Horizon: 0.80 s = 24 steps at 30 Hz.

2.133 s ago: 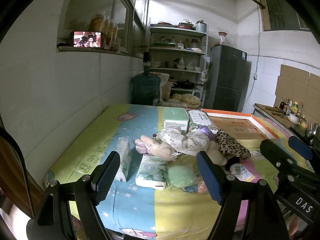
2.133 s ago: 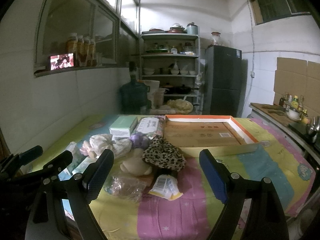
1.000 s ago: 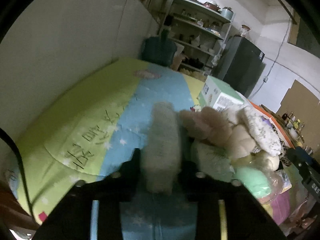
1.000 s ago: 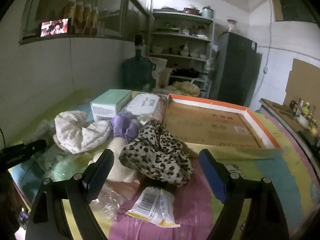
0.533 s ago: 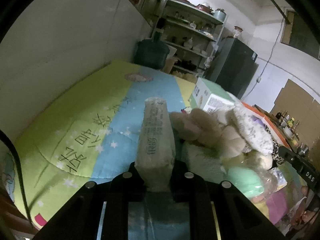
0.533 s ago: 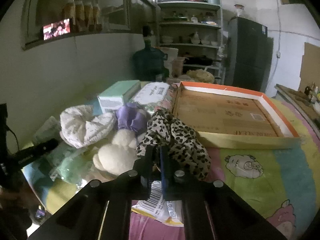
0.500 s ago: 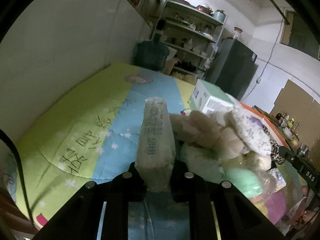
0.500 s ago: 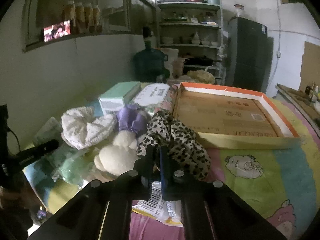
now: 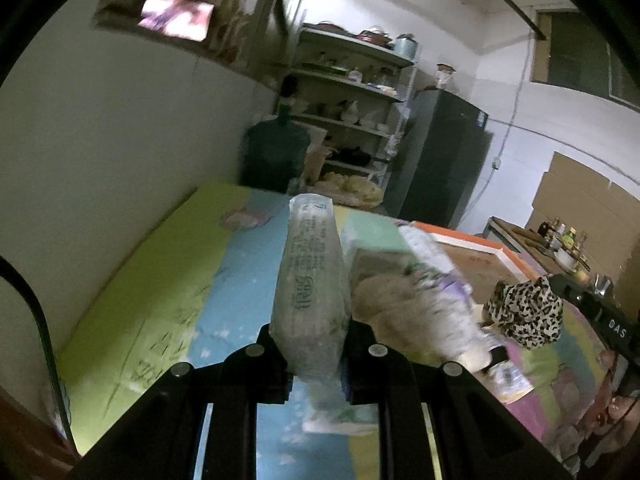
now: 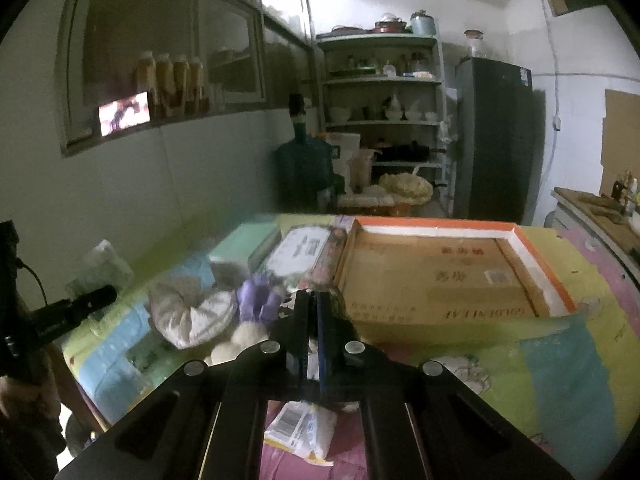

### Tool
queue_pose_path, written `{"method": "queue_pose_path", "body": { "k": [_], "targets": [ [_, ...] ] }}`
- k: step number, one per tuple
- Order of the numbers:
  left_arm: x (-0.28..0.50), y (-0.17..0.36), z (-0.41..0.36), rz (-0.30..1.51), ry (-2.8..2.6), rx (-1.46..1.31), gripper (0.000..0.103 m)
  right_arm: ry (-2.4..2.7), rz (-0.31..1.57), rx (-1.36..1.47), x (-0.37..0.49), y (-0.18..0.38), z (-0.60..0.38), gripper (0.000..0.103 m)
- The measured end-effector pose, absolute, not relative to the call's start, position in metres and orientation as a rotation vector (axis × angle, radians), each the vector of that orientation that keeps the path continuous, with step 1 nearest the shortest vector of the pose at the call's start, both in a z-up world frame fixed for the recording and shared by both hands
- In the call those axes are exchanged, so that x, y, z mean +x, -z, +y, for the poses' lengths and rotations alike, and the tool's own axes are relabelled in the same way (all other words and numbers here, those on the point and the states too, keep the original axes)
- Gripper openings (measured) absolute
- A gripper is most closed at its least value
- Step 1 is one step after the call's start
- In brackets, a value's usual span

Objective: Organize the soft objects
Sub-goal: 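Carry the tissue roll and leopard scrunchie into the cardboard box lid and release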

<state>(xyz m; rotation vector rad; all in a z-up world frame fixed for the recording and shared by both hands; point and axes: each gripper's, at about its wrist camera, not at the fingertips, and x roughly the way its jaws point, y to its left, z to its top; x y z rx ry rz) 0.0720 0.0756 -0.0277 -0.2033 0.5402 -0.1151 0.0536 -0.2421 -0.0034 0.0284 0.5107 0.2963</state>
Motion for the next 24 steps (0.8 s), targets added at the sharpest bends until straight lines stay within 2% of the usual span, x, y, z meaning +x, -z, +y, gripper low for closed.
{"method": "queue_pose_path", "body": {
  "k": [11,24],
  "targets": [
    [0.093,-0.011,0.007,0.514,0.281,-0.133,0.018,-0.269,0.444,0.043,0.054,-0.035,-0.280,0.003],
    [0.128,-0.031,-0.100,0.525,0.425,-0.086,0.018,-0.158,0.403,0.002,0.075,-0.061,-0.338,0.003]
  ]
}}
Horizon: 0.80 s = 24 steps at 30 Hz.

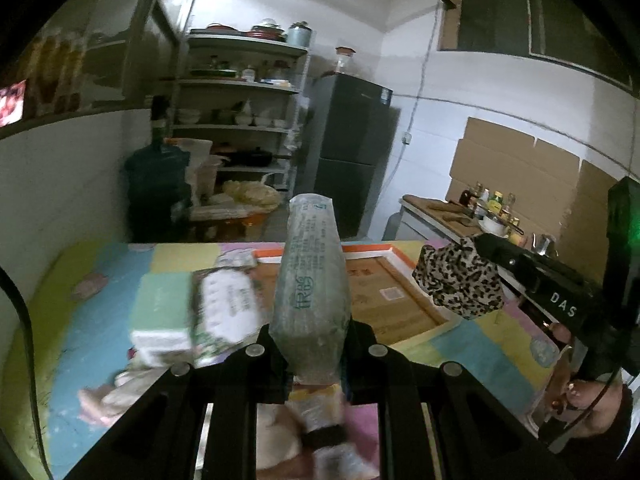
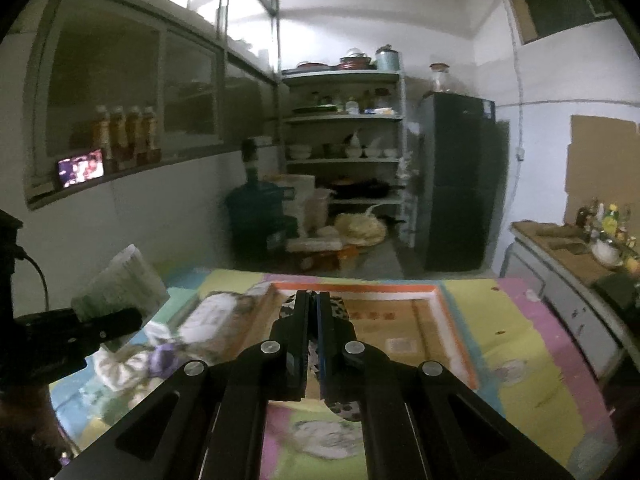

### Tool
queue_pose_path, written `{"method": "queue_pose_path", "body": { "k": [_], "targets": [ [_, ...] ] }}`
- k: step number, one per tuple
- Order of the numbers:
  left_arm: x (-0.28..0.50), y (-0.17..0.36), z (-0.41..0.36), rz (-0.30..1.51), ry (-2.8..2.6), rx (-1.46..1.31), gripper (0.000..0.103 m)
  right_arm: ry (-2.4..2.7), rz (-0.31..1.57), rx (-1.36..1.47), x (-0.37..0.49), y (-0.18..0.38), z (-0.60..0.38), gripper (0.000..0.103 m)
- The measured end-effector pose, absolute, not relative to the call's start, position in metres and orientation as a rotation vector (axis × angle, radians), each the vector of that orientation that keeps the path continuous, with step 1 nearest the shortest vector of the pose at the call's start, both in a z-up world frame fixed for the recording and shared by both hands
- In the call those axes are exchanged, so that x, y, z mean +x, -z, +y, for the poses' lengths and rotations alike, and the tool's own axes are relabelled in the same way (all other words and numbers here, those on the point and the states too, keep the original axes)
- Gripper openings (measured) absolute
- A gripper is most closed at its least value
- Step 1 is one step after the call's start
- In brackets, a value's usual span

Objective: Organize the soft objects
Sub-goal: 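Carry the tissue roll and leopard scrunchie into the cardboard box lid and release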

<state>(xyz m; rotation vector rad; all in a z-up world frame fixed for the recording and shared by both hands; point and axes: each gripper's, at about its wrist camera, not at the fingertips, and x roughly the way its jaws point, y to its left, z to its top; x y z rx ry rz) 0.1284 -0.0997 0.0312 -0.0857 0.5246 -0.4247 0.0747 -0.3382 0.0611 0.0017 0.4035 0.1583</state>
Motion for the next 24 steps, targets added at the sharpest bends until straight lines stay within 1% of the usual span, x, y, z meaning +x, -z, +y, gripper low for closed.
{"method": "queue_pose_path", "body": {
  "k": [12,24],
  "targets": [
    [0.170,-0.023,-0.179,0.568,0.418,-0.042,0.018,-0.049,0.397,-0.034,0.103,-0.060,-0.390,0.003],
    [0.217,-0.001,-0.215,0.618,0.344,-0.034,0.018,-0.008,0.425,-0.048,0.145,-0.045,-0.421,0.003]
  ]
}}
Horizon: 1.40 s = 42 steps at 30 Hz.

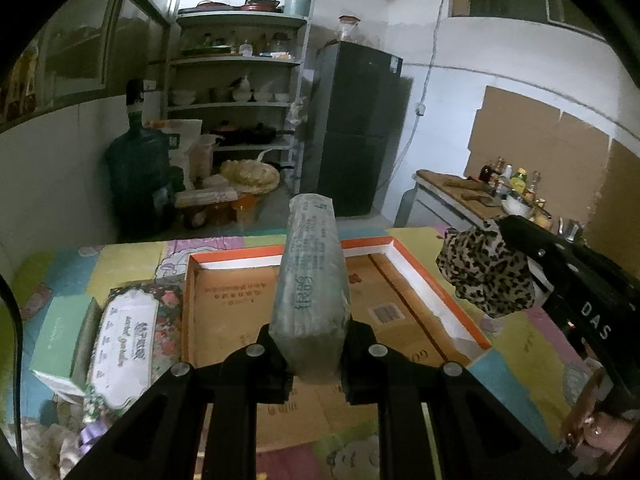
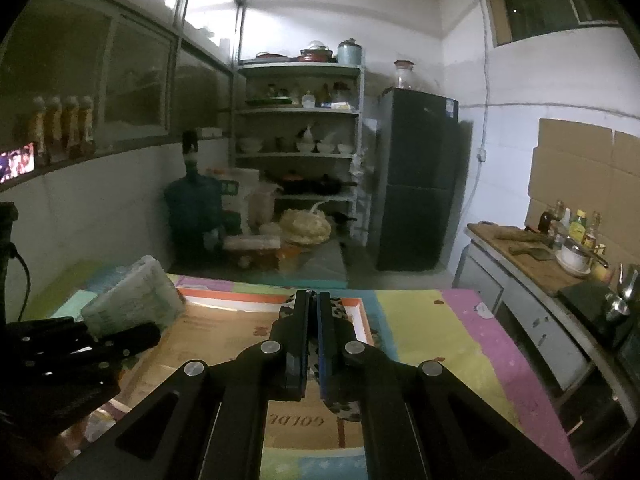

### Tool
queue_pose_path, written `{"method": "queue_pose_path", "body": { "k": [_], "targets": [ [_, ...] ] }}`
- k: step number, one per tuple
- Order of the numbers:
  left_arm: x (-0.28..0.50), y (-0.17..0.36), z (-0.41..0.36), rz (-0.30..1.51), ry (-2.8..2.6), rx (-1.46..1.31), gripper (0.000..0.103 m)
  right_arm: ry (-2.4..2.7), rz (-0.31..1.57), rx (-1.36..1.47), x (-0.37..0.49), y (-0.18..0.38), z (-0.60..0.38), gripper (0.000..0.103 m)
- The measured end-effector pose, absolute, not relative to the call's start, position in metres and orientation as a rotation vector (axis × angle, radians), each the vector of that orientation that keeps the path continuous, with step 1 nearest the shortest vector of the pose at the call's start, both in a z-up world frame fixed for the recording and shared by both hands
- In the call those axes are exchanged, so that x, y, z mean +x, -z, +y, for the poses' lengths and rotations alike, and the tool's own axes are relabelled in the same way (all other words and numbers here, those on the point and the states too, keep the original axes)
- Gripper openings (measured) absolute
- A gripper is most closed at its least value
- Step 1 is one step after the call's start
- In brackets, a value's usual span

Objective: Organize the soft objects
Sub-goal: 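Carry the tissue roll and leopard scrunchie into the cardboard box lid and release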

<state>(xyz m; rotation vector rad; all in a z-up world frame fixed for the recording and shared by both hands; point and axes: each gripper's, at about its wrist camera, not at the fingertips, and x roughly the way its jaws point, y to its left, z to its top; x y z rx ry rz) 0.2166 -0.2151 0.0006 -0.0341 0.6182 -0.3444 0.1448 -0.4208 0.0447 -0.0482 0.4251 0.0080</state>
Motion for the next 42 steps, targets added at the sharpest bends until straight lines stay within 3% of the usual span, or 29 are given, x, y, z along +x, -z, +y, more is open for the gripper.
{"method": "queue_pose_path", "body": {
  "k": [21,42],
  "targets": [
    [0.270,0.047,-0.245,0.740,0.208,0.020,0.018,-0.065,0.589,0.038,0.224,0.030,-0.451,0.003],
    [0.291,0.077,-0.245,0.895,0.179,0.013,0.019,-0.211,0.699,0.077,0.234,0.055,-0.440,0.004]
  ]
}}
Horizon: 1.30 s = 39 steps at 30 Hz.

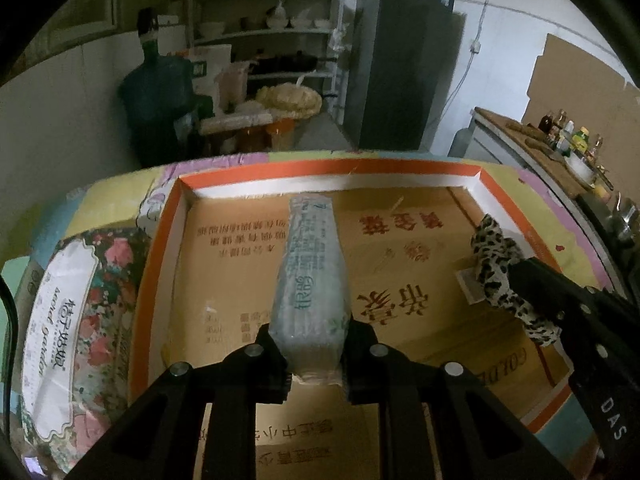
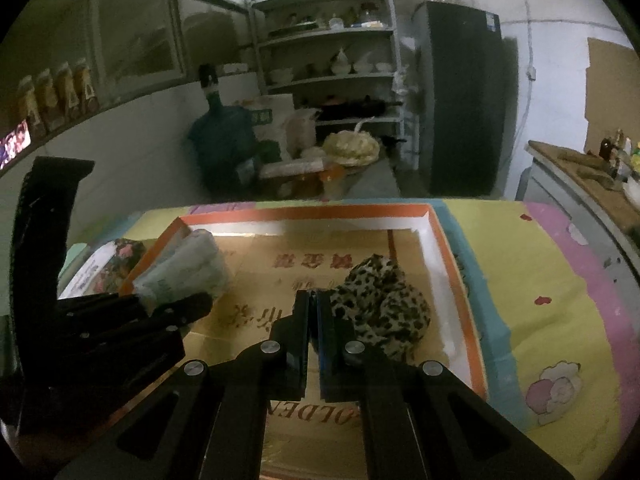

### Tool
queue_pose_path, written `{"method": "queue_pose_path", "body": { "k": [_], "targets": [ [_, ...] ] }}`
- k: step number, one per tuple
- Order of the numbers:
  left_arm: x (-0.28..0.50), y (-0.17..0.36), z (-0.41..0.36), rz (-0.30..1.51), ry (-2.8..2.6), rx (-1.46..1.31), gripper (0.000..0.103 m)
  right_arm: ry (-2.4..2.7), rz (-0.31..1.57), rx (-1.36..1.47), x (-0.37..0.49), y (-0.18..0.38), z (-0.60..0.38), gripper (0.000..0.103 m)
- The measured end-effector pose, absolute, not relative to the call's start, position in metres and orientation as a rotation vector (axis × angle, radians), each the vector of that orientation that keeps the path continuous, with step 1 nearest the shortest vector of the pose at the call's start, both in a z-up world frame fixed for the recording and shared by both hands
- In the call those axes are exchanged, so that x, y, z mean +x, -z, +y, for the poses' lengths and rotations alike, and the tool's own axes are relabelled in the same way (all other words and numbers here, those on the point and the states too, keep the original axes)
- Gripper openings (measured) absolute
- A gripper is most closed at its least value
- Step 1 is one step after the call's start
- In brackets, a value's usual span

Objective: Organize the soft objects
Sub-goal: 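Carry the tissue roll and leopard scrunchie into the cardboard box lid and release, then move both open grippers back toward the pile of soft items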

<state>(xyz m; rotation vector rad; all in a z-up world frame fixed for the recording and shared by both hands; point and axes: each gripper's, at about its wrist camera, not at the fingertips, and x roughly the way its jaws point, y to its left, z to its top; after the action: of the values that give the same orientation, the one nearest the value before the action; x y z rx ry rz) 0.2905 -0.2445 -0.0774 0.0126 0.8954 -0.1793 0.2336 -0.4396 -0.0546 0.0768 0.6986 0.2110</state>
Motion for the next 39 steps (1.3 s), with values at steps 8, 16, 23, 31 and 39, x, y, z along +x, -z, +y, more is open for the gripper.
{"method": "queue_pose_path", "body": {
  "k": [8,16,23,31,39],
  "targets": [
    [0.287,0.073,-0.244,0.888,0.181,0.006,0.039,-0.246,0.725,0.095,0.236,0.058,-0.439,0.007],
    [0.274,0.054,-0.242,0.797,0.191,0.005,0.074,-0.258,0.710,0.097,0.234,0.054,-0.437,0.039],
    [0.258,0.032,-0.235,0.707,0.196,0.007,0.080,-0.240,0.678,0.110,0.223,0.045,-0.439,0.052],
    [0.226,-0.004,-0.225,0.548,0.188,0.035,0.085,-0.210,0.620,0.112,0.195,0.026,-0.437,0.054],
    [0.193,-0.040,-0.199,0.411,0.236,0.012,0.090,-0.170,0.546,0.108,0.163,-0.002,-0.428,0.060]
  ]
}}
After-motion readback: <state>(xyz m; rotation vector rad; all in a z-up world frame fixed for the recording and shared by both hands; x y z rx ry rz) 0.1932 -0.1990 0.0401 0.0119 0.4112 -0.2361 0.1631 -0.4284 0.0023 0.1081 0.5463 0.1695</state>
